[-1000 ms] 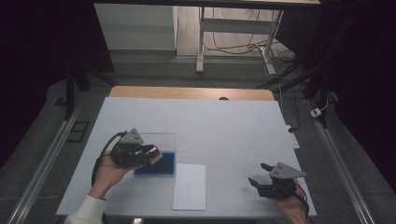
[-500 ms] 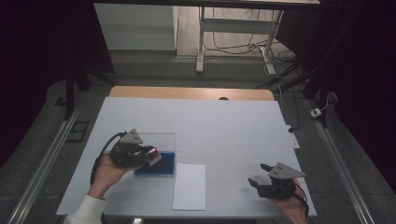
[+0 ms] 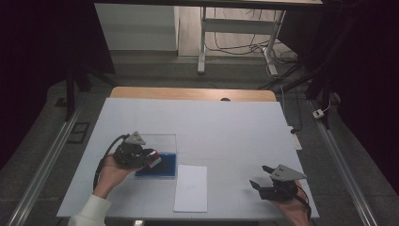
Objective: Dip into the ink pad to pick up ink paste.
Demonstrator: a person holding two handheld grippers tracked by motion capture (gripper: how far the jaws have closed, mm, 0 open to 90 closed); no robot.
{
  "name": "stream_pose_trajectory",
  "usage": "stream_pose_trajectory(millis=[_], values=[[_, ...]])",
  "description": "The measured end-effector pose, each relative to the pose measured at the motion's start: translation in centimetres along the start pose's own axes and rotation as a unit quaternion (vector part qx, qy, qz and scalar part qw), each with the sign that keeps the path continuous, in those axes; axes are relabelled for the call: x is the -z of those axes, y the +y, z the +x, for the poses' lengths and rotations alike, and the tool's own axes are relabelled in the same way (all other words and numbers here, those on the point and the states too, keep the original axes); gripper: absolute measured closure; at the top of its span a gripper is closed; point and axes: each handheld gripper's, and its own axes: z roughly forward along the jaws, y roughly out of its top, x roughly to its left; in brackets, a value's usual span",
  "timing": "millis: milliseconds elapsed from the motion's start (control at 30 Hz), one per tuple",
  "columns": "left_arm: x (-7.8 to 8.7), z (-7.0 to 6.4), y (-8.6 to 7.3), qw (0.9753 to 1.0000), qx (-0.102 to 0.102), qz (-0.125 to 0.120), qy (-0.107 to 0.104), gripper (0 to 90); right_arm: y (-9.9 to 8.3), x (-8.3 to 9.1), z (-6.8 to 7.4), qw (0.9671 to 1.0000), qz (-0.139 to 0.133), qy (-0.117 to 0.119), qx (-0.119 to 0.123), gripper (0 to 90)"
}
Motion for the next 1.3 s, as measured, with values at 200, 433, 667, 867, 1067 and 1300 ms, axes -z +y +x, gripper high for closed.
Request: stream_pose_trajectory(millis=[200, 433, 667, 867, 1067, 1300], values=[[-0.9, 0.1, -0.2, 0.9999, -0.001, 0.014, 0.008, 69.9, -0.1, 0.0, 0.0, 1.0000, 0.000, -0.001, -0.001, 25.8], [-1.6, 0.2, -0.4, 0.9996, 0.000, 0.026, 0.014, 69.9, -0.1, 0.0, 0.0, 1.0000, 0.005, 0.002, -0.001, 25.6], [-2.0, 0.0, -0.5, 0.9994, -0.003, 0.031, 0.016, 70.0, -0.1, -0.1, 0.0, 1.0000, 0.008, 0.003, 0.000, 25.5], [-2.1, -0.4, -0.4, 0.9988, -0.009, 0.037, 0.029, 70.0, -0.2, -0.1, 0.0, 1.0000, 0.010, 0.002, 0.001, 25.5], [-2.1, -0.6, -0.2, 0.9982, -0.013, 0.047, 0.035, 70.3, -0.1, -0.2, 0.1, 0.9999, 0.012, 0.003, 0.003, 25.5], [-2.5, -1.1, -0.2, 0.9969, -0.017, 0.058, 0.051, 70.7, 0.0, -0.1, 0.2, 0.9999, 0.011, 0.000, 0.005, 25.5]])
